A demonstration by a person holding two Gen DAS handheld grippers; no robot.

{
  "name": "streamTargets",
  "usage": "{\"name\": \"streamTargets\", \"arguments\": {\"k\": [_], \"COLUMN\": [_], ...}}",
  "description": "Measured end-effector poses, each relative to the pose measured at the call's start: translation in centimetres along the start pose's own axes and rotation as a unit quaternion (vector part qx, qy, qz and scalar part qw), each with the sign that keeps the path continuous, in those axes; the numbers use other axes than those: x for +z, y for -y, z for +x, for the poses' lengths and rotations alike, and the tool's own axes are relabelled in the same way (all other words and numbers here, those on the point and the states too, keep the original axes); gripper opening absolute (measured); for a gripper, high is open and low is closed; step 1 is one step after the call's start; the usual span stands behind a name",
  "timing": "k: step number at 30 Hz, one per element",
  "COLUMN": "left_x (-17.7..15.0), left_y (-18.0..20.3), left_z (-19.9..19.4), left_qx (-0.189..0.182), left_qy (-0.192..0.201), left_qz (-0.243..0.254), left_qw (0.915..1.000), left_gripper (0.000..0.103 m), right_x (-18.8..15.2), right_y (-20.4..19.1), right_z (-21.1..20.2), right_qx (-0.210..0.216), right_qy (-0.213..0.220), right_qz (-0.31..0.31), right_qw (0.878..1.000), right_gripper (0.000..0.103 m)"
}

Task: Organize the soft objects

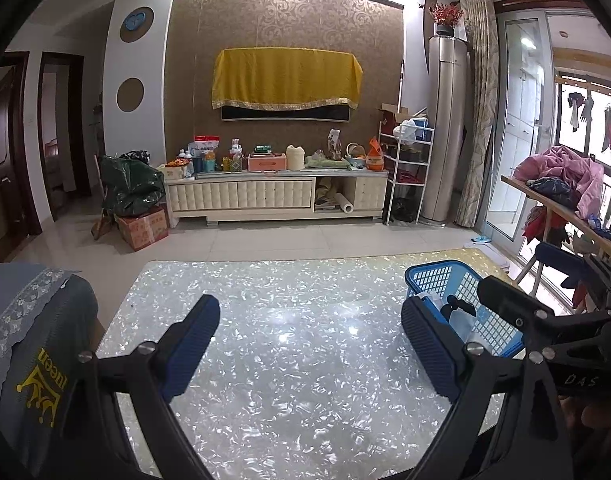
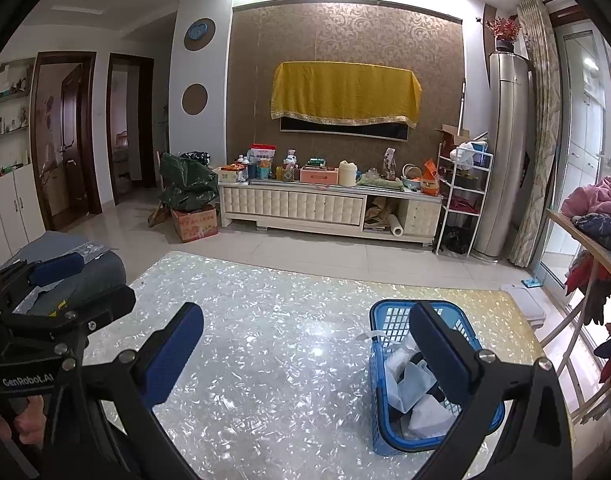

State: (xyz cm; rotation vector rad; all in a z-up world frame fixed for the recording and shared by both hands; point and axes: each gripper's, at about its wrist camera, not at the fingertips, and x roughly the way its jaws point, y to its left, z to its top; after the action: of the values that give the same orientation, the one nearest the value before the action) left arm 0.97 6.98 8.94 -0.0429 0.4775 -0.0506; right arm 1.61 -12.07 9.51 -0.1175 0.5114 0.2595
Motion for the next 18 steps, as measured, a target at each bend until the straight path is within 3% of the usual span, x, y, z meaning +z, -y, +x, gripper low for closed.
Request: {"name": "streamTargets", "arguments": {"k": [18], "left_x": [0.14], "left_y": [-0.04], "left_z": [-0.38], "left_qx": [-0.007], "left_qy": [0.001], "left_qz": [-0.009], "left_qw": [0.9999], "left_gripper": [0.091], "right_x": [0.0], "right_y": [-0.04], "right_z": [-0.01], "right_qx": [0.0], "right_qy": [-0.003], "right_qz": [0.001], "right_qw": [1.0], "right_gripper": [0.103]}}
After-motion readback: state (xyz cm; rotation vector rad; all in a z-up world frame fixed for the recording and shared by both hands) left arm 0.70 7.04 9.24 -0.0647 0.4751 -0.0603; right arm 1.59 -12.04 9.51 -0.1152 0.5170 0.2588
